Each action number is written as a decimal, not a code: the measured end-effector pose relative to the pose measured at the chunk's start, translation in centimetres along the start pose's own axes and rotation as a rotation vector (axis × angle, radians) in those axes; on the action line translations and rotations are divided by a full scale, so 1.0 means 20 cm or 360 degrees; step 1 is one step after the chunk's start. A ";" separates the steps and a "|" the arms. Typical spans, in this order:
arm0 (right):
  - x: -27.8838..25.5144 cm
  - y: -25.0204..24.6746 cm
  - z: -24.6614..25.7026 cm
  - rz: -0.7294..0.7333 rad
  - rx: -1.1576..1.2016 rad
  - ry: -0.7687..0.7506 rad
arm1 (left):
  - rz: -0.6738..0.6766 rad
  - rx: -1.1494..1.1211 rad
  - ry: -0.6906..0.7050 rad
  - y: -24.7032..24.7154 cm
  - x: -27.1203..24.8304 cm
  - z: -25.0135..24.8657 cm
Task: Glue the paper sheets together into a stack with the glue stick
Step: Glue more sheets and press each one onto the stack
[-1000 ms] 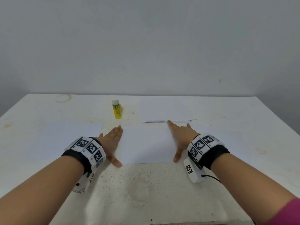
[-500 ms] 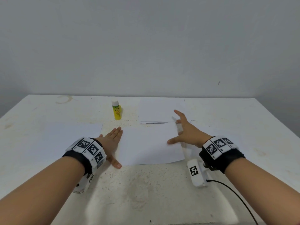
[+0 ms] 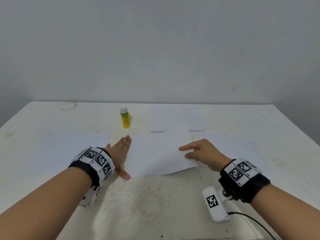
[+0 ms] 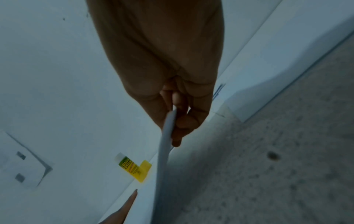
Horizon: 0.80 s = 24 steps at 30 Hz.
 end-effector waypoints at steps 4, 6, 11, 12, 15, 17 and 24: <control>-0.03 -0.10 0.10 -0.0151 -0.0127 -0.0161 | 0.0013 0.0008 -0.0014 0.01 0.01 0.00; -0.01 -0.17 0.15 -0.0233 -0.0074 -0.0210 | 0.0023 0.0017 -0.0024 0.01 0.01 0.00; 0.18 -0.34 0.24 -0.0492 0.0088 -0.0261 | 0.0089 0.0087 -0.0108 0.00 0.02 -0.02; 0.23 -0.36 0.24 -0.0519 0.0103 -0.0262 | 0.0106 0.0112 -0.0132 -0.01 0.02 -0.03; 0.41 -0.37 0.23 -0.0562 0.0082 -0.0202 | 0.0080 0.0135 -0.0179 -0.02 0.02 -0.06; 0.51 -0.36 0.21 -0.0570 -0.0030 -0.0137 | 0.0068 0.0122 -0.0187 -0.01 0.03 -0.06; 0.67 -0.29 0.16 -0.0497 -0.0388 0.0074 | 0.0075 0.0055 -0.0157 0.02 0.05 -0.03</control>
Point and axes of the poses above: each hand's wrist, its own x-axis towards the middle knuckle, its own y-axis out of the palm, z = x × y, the point moved 2 cm from there along x, towards the middle knuckle, and after that the axes turned 6 degrees about x, right-handed, at the moved point
